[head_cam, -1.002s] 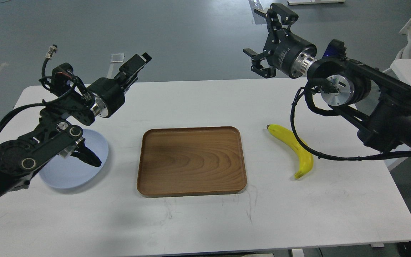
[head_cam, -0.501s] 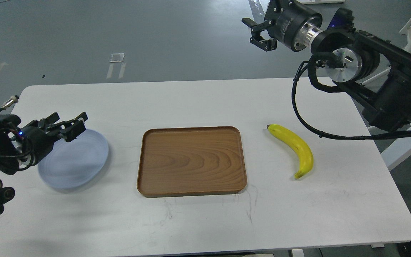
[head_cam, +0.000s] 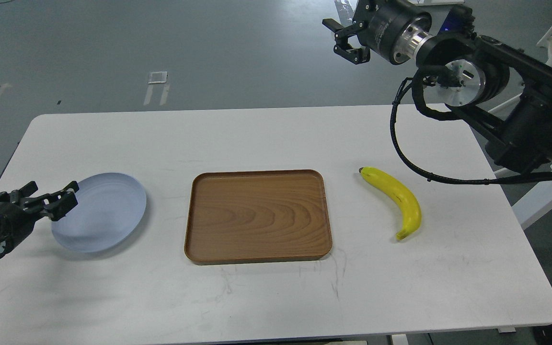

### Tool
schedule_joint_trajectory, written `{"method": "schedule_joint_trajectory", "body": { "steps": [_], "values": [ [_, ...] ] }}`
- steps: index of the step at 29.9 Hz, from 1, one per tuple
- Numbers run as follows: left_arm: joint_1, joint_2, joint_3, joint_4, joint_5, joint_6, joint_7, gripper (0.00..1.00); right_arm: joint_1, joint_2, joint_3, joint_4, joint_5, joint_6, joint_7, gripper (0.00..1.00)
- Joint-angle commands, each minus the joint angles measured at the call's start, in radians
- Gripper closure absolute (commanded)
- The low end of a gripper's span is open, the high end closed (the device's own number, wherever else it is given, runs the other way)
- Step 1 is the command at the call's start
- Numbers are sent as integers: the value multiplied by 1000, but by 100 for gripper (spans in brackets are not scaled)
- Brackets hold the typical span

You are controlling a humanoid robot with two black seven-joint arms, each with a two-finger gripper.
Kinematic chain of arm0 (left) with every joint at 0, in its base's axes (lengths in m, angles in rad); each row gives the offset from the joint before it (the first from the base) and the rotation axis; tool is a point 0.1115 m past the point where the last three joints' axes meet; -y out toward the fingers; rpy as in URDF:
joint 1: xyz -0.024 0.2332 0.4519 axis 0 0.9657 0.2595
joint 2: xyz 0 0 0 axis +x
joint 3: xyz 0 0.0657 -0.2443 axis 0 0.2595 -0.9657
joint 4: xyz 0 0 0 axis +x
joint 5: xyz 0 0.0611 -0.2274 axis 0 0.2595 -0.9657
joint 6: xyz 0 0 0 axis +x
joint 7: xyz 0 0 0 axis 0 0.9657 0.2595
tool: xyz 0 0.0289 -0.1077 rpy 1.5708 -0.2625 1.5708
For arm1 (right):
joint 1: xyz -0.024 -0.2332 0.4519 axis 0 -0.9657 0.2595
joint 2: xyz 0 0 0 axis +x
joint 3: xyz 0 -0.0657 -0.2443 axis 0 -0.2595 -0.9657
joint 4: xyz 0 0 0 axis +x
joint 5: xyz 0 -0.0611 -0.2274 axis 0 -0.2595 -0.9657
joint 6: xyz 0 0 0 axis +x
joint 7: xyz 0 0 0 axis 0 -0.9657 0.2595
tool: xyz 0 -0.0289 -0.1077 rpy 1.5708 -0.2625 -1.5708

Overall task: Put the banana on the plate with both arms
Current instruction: 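Lower the left gripper to the rim of the light blue plate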

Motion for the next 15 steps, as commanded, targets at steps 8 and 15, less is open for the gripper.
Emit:
{"method": "schedule_joint_trajectory", "body": {
  "steps": [8,15],
  "values": [
    [7,-77,20,112,-23,-4,-50,2,15,-3,0,-5,0,0,0,0],
    [10,-88,26,112,-26,-10,-53,2,18,0,-14,-5,0,0,0,0]
  ]
}}
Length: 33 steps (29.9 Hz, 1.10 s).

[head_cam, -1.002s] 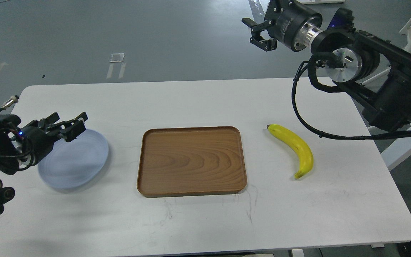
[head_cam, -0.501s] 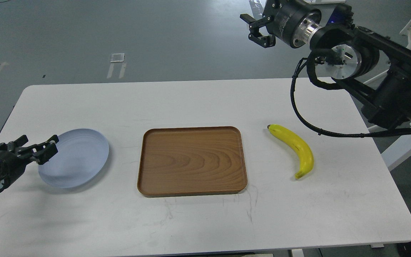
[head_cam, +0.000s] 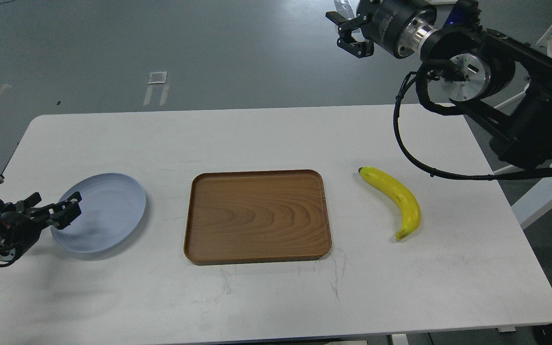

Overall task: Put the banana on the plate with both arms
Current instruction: 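Lower the left gripper to the rim of the light blue plate, then grasp the plate rim with the left gripper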

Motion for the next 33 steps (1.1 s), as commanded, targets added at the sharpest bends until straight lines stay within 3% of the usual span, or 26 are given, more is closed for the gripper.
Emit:
{"method": "schedule_joint_trajectory", "body": {
  "steps": [1,13,20,24,28,33],
  "values": [
    [7,-1,1,-1,-1,-3,-1,3,0,-1,-25,0,0,0,0,0],
    [22,-5,1,3,-4,-3,-1,8,1,-4,-31,2,0,-1,0,0],
    [30,-4,2,5,-4,-7,-1,21,1,-6,-31,2,0,0,0,0],
    [30,-5,2,5,-6,-12,1,21,1,-6,-33,3,-1,0,0,0],
    [30,-5,2,5,-6,-13,1,31,1,-7,-33,3,0,-1,0,0],
    [34,-5,8,5,-6,-30,1,31,0,-23,-33,8,0,0,0,0]
  ]
}}
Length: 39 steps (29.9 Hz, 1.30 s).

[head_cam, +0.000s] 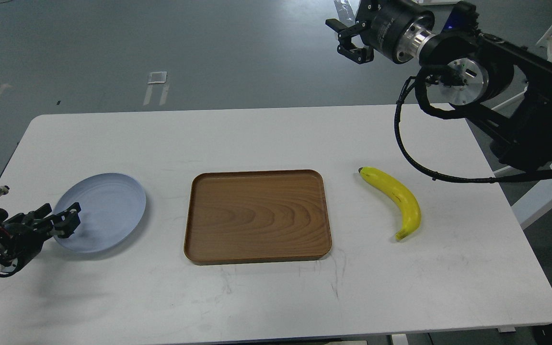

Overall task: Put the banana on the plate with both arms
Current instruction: 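Grasp the plate rim with the left gripper, then lift the plate and set it down onto the wooden tray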

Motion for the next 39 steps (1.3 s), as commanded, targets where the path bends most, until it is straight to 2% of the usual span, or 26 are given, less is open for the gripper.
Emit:
{"method": "schedule_joint_trajectory", "body": {
  "steps": [1,3,5,6,7,11,13,18,21,22,24,28,31,33,34,37,39],
  "values": [
    [1,0,4,0,0,-7,-2,34,-3,-9,0,3,0,1,0,0],
    [3,0,4,0,2,-8,-2,42,-5,-11,0,5,0,1,0,0],
    [4,0,4,0,0,-11,-2,55,-6,-22,0,8,0,1,0,0],
    [4,0,4,0,0,-11,-2,58,-6,-22,0,8,0,1,0,0],
    [4,0,4,0,0,-11,-2,68,-6,-23,0,8,0,-1,0,0],
    [3,1,5,6,0,-11,-2,87,-6,-23,0,8,0,1,0,0],
    [0,-2,7,43,-4,-10,0,100,-6,-22,0,8,0,-1,2,0],
    [-6,-11,7,75,-9,-7,-5,100,-6,-22,-1,6,-2,-1,2,0],
    [-11,-12,5,74,-11,-2,-41,100,-6,-15,0,5,-2,-1,2,0],
    [-11,-12,5,74,-11,-2,-41,100,-6,-15,0,5,-2,-1,2,0],
    [-16,-11,5,66,-35,-1,-75,100,-6,-14,-1,3,-2,-1,3,0],
    [-26,-9,5,61,-84,1,-95,100,-6,-14,-1,3,-2,-1,3,0],
    [-66,-9,5,60,-84,3,-132,100,-6,-12,-1,2,-2,-1,3,0],
    [-105,-11,5,58,-81,13,-190,100,-6,-12,-1,0,-2,-1,3,0],
    [-111,-11,5,58,-81,19,-205,100,-6,-12,-1,0,-2,-1,3,0],
    [-135,-17,7,46,-75,39,-210,100,-5,-11,-1,-1,-2,-1,3,0],
    [-166,-52,7,-7,-73,58,-210,100,-3,-11,-1,-3,-2,-1,3,0]
  ]
}}
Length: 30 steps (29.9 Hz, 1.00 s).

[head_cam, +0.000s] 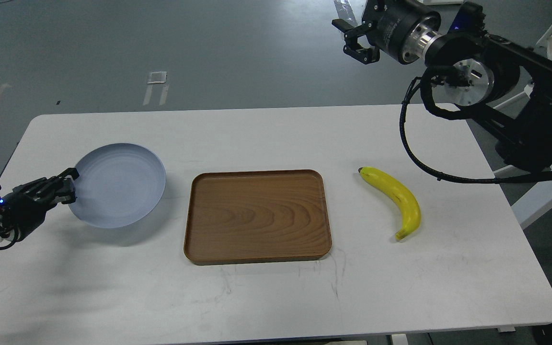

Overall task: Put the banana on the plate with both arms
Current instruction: 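Lift the plate and set it down onto the wooden tray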

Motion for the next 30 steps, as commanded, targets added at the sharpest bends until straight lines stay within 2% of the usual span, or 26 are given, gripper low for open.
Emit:
{"method": "schedule_joint_trajectory", "body": {
  "steps": [1,6,11,15,20,27,30],
  "values": [
    [-42,-41,1,-65,5,22,-4,100,3,0,0,-1,0,0,0,0],
    [-67,-63,4,-106,49,25,-4,100,5,-1,-1,-1,0,0,0,0],
    [-70,-179,10,-105,222,26,-4,100,6,2,-1,-4,0,0,0,0],
    [-90,-247,15,-92,242,23,-4,100,6,3,-1,-4,0,0,0,0],
    [-140,-302,101,-76,242,22,12,100,5,-4,-1,-3,0,0,0,0],
    [-151,-383,145,3,242,13,17,100,1,-7,-1,-3,0,2,0,0],
    [-156,-435,168,72,242,10,19,100,-2,-9,-1,-3,0,2,0,0]
  ]
}}
